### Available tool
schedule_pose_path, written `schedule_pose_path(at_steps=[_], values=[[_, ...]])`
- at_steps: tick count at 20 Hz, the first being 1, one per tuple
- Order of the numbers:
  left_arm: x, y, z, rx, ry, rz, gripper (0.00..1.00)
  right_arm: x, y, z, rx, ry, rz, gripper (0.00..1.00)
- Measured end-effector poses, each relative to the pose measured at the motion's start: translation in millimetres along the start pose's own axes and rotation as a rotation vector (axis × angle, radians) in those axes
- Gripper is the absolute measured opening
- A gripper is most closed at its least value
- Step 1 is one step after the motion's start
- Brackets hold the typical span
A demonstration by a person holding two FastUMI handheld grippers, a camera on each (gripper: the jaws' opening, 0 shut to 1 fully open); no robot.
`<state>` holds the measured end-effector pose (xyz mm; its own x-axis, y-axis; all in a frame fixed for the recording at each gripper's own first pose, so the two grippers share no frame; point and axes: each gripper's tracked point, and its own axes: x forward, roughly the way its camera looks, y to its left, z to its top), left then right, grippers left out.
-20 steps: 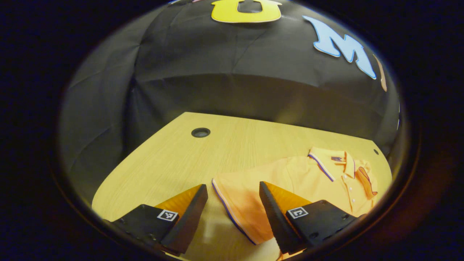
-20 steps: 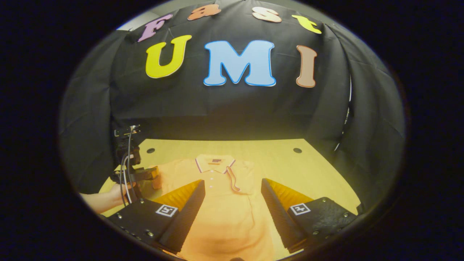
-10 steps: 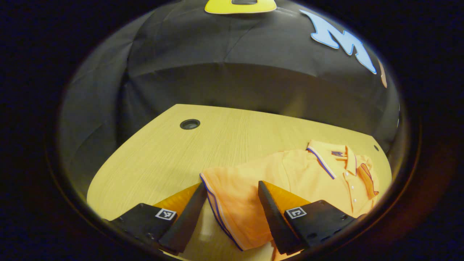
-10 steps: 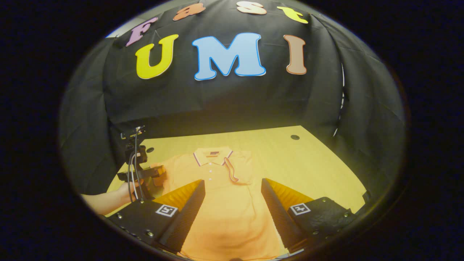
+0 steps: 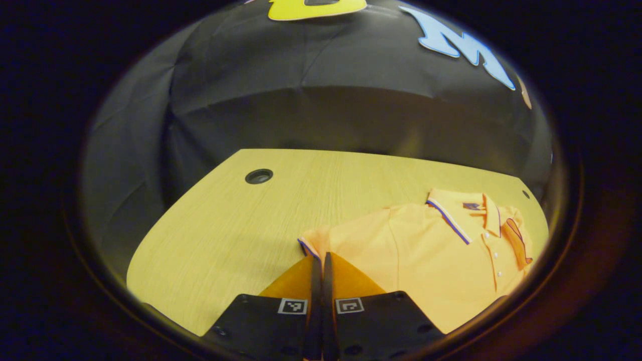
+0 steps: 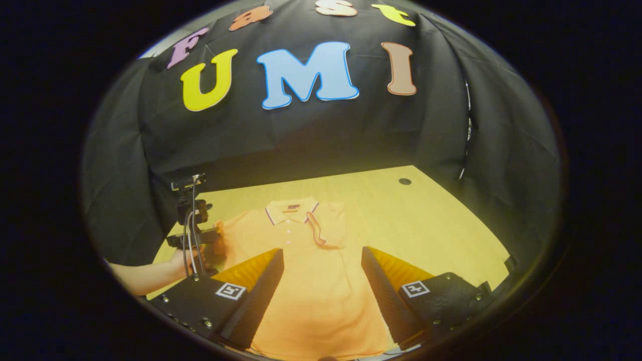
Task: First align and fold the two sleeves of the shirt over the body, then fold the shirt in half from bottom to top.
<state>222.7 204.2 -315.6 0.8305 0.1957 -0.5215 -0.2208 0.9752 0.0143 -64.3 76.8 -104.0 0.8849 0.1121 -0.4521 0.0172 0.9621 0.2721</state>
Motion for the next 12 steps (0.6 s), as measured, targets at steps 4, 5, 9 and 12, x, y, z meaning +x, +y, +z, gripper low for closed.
schedule_pose_path(at_steps=[4, 5, 9, 12], values=[[-18.1, -13.6, 25.4, 0.011, -0.06, -0.005, 0.07, -5.0, -15.3, -3.2, 0.008, 0.0, -0.03, 0.97], [-23.3, -20.4, 32.2, 0.021, -0.077, -0.013, 0.06, -4.0, -17.3, -5.2, 0.013, -0.001, -0.034, 0.97], [-37.9, -55.0, 50.8, 0.073, -0.126, -0.064, 0.06, -4.3, -18.9, -10.3, 0.04, 0.003, -0.039, 0.97], [-39.7, -81.6, 49.5, 0.108, -0.119, -0.112, 0.06, -7.4, -18.4, -12.0, 0.031, -0.006, -0.058, 0.97]])
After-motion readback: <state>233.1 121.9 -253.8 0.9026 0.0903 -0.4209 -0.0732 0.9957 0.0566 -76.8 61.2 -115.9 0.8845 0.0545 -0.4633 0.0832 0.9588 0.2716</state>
